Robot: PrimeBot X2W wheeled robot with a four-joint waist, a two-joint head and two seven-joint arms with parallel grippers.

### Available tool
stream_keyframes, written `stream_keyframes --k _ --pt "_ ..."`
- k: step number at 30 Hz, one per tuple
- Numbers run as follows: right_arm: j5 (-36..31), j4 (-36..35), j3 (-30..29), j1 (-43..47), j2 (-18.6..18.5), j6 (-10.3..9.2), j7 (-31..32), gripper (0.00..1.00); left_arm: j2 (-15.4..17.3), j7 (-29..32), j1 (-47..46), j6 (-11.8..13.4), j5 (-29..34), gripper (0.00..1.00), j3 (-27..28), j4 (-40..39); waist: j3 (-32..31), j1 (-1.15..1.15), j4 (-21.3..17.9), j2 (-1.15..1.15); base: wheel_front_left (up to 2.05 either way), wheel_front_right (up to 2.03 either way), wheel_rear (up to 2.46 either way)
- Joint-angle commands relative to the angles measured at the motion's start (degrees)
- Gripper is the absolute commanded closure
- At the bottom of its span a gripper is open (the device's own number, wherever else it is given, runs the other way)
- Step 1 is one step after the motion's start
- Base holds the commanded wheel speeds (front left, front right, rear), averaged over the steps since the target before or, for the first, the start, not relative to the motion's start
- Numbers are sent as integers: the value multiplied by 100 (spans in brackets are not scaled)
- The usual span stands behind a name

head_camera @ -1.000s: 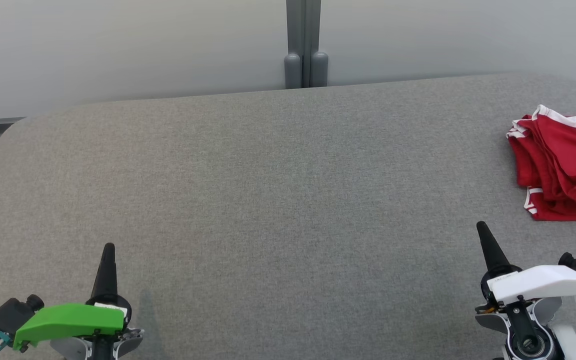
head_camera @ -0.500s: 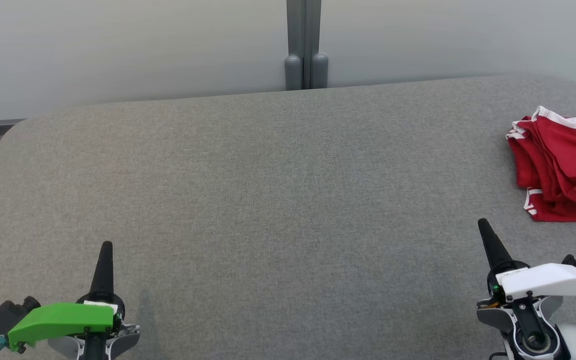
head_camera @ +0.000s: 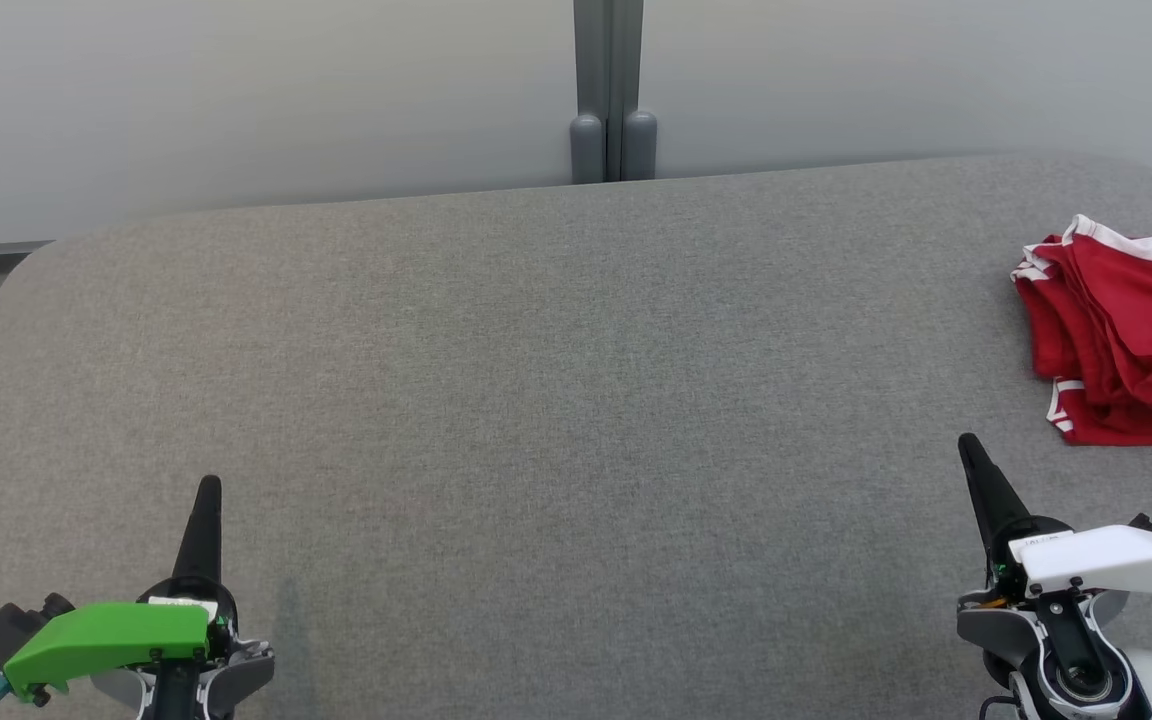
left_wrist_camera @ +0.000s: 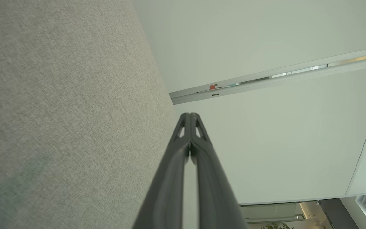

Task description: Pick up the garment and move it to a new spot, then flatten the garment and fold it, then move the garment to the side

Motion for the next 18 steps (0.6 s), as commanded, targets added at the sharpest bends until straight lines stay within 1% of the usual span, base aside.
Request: stream_keyframes --k 1,18 --pt "141 -11 -27 -83 -3 1 28 100 8 30 -138 -12 -131 100 40 -48 -3 0 0 0 0 0 0" --pt "863 9 -106 -105 22 1 154 100 -23 220 -164 -14 -756 100 141 -57 -35 0 5 0 0 0 0"
